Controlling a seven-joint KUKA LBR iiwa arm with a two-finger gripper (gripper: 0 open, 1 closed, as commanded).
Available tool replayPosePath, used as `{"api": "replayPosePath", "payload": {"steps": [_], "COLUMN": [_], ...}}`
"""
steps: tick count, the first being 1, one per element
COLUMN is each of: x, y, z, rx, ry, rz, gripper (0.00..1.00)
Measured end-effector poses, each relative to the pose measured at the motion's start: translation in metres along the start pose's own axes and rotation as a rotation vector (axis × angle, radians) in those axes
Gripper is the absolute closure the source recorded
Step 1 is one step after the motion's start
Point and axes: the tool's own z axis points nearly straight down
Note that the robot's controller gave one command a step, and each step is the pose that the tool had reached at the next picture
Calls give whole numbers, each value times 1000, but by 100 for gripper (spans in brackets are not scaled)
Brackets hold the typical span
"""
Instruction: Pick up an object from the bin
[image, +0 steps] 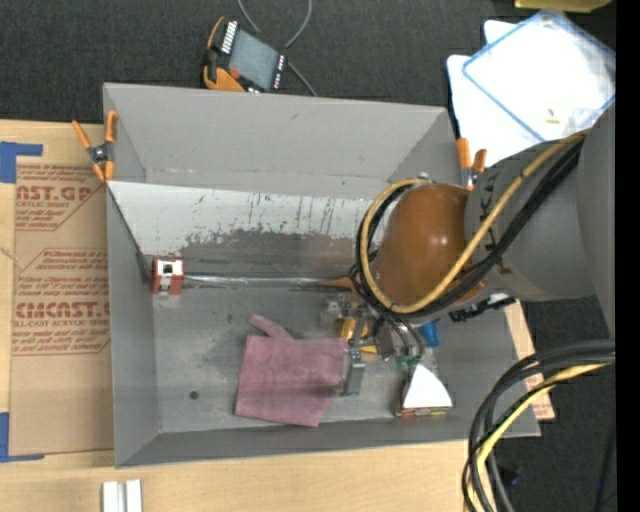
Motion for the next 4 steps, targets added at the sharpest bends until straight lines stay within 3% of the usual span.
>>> {"api": "replayPosePath", "payload": {"steps": [1,3,4], "x": [6,6,-8], "y": [39,30,28], "z": [20,20,-74], "rx": [-1,-2,-3], "ry": [1,1,-7], "rz": [42,25,50], "gripper": [100,100,100]}}
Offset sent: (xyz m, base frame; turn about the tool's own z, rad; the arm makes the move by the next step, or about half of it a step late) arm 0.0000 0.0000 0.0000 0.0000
